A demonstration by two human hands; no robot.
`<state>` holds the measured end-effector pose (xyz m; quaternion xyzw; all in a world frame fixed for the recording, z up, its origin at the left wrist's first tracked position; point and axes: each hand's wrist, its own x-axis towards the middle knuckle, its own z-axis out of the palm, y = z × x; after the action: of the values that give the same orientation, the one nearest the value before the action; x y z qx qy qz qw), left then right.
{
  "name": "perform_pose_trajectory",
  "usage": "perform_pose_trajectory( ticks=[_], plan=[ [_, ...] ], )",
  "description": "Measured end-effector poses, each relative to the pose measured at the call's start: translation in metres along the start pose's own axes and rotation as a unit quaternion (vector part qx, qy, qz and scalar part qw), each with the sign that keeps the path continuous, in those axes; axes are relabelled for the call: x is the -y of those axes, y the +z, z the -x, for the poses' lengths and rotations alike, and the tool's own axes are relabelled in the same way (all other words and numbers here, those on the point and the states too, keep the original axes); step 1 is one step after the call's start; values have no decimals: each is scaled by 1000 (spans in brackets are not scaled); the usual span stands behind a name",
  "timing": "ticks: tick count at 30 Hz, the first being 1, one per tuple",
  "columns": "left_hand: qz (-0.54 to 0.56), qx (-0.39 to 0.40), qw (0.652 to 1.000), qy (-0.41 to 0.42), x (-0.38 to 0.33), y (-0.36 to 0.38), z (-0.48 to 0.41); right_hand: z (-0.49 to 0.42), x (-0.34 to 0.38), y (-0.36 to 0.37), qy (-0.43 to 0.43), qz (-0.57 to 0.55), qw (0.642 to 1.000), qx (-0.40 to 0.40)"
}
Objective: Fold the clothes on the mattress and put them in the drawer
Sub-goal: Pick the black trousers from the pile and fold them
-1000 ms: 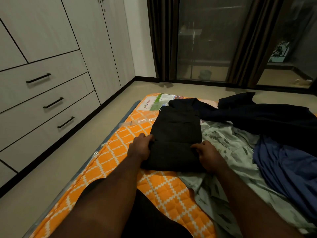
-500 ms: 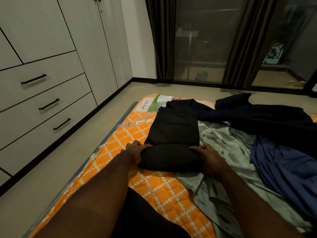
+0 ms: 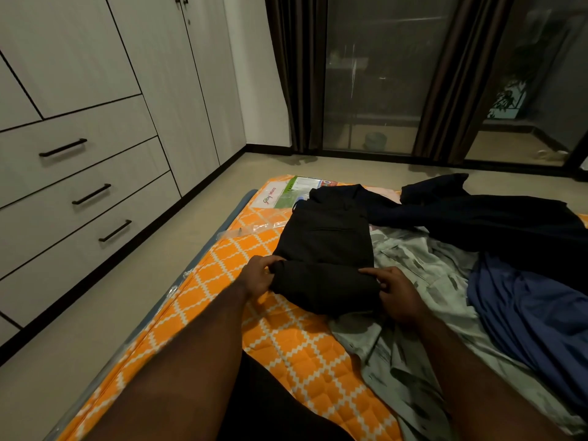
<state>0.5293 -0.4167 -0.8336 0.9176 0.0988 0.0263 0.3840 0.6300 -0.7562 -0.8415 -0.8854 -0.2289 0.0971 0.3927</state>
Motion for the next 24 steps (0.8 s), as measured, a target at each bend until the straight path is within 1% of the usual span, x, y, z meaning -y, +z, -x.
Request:
perform_pose_trajectory(
  ticks=[4, 6, 8, 10, 12, 15, 19, 22, 24],
  plan=[
    [123, -34, 992, -17, -21, -4, 9, -2, 5, -2, -15, -18, 999, -38],
    [145, -49, 988, -26, -28, -5, 12, -3, 10, -2, -13, -44, 998, -47],
    [177, -55, 982, -35, -33, -5, 13, -3, 16, -2, -15, -60, 995, -77],
    [219, -71, 972, -39, -41, -4, 17, -5, 23, -1, -32, -56, 991, -121],
    [254, -89, 962, -47, -47, -4, 19, -6, 27, 1, -60, -59, 987, -138],
    [276, -126, 950, -72, -49, -6, 19, -6, 31, 6, -52, -65, 986, -144],
    [262, -181, 943, -98, -41, -7, 12, -2, 42, 11, -57, -79, 984, -150],
    [293, -224, 924, -103, -50, -8, 13, -3, 48, 12, -65, -65, 980, -178],
    [316, -240, 912, -107, -50, -7, 11, -3, 50, 14, -69, -62, 979, -179]
  ],
)
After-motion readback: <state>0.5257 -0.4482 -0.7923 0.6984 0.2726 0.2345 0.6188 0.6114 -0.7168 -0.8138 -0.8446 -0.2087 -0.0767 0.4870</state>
